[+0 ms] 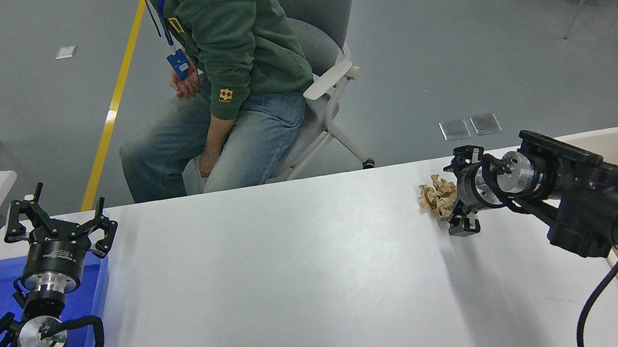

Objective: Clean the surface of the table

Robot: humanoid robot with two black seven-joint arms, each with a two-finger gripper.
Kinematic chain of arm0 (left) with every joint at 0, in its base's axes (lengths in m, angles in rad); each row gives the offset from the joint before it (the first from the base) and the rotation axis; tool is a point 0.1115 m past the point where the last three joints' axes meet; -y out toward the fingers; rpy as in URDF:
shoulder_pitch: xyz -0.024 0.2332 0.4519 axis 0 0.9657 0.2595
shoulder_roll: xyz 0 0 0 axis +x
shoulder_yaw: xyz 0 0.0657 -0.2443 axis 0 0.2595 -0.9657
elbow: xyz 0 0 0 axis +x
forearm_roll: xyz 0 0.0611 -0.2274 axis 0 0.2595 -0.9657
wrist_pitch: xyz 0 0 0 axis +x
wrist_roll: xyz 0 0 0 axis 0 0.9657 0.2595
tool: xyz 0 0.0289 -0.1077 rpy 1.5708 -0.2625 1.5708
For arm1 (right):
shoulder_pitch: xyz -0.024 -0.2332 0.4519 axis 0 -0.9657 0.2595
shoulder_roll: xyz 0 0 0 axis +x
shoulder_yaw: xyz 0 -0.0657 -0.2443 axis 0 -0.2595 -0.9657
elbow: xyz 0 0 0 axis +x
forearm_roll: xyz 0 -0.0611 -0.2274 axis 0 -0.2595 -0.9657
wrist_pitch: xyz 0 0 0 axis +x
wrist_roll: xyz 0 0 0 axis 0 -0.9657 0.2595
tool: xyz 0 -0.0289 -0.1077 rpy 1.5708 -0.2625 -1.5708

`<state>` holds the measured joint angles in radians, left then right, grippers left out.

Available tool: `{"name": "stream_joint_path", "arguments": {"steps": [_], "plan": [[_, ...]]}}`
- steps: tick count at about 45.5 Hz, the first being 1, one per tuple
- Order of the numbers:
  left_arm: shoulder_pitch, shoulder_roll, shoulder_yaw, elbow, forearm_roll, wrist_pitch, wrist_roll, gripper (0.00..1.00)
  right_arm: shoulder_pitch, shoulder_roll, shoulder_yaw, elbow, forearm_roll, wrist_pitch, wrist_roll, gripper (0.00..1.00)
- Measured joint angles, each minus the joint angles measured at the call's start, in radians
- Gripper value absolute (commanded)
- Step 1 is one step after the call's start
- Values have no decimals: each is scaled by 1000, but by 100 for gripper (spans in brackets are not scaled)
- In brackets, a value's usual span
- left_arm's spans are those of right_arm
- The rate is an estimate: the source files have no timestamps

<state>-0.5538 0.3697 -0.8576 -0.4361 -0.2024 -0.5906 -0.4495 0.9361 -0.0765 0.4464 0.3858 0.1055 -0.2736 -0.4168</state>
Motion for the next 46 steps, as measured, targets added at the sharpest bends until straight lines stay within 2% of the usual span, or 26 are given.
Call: {"name": "stream_joint_path", "arguments": {"steps": [14,46], "plan": [[0,0,0,0,0,0,0,100,25,61,10,-158,7,14,24,100],[0,0,0,0,0,0,0,100,40,76,13,-219,7,29,99,100]]}}
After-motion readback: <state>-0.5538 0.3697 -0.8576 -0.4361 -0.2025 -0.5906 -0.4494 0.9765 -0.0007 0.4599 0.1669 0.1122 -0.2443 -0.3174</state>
